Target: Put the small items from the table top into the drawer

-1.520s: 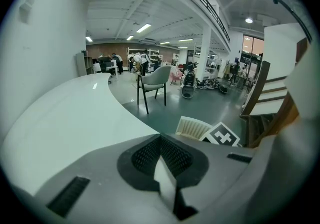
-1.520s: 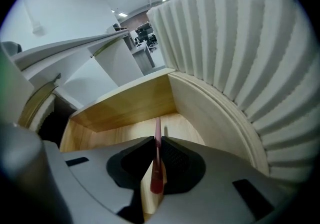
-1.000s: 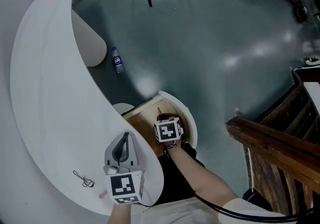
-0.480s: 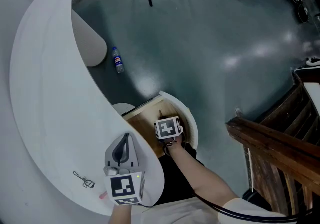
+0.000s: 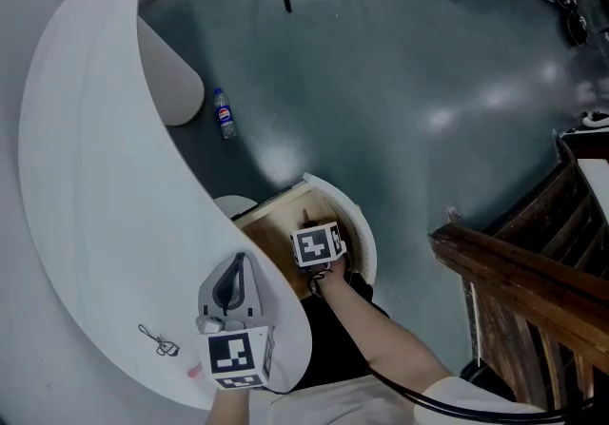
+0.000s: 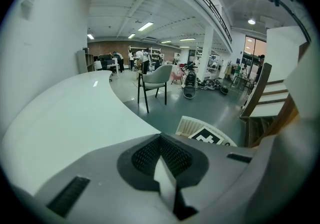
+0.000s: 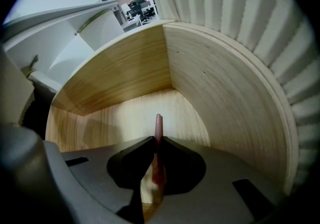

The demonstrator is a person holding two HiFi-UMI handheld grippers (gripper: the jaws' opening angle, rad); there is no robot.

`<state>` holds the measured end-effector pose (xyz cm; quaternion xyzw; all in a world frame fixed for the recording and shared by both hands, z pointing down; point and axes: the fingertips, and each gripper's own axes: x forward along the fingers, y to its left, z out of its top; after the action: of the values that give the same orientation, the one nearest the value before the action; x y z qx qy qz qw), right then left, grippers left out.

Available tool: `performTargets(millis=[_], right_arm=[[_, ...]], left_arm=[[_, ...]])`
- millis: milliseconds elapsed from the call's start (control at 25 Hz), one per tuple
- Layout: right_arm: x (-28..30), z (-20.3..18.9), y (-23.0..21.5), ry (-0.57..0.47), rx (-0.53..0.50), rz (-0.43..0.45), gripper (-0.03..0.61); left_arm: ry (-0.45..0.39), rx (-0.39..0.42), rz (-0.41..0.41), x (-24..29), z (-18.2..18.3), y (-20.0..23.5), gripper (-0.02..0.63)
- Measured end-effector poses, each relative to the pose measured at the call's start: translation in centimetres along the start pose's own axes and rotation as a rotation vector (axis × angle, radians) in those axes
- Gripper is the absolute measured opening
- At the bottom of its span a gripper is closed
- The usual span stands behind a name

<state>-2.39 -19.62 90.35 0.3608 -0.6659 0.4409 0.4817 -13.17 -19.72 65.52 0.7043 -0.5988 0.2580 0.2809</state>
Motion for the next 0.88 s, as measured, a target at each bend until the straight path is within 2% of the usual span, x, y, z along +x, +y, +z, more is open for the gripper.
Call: performTargets(millis=[200,440,880], right_arm=[[-0.1,0.0,0.1,0.001,0.004,0.010,0.061],[-1.4,0.9,0.3,-0.056,-0.056,-0.011,0.061],[-9.2,1.9,2.4,-0.163,-0.159,0.050,0.061]], left_arm=[[-0.002,-0.022,0.006,-0.1,0.0,0.2,0.020],[-0.003,-0.069,0.037,-0.7,-0.5,0.9,0.020],[-0.065,-0.079,0.131,-5.2,0.7,-0.5,0.020]])
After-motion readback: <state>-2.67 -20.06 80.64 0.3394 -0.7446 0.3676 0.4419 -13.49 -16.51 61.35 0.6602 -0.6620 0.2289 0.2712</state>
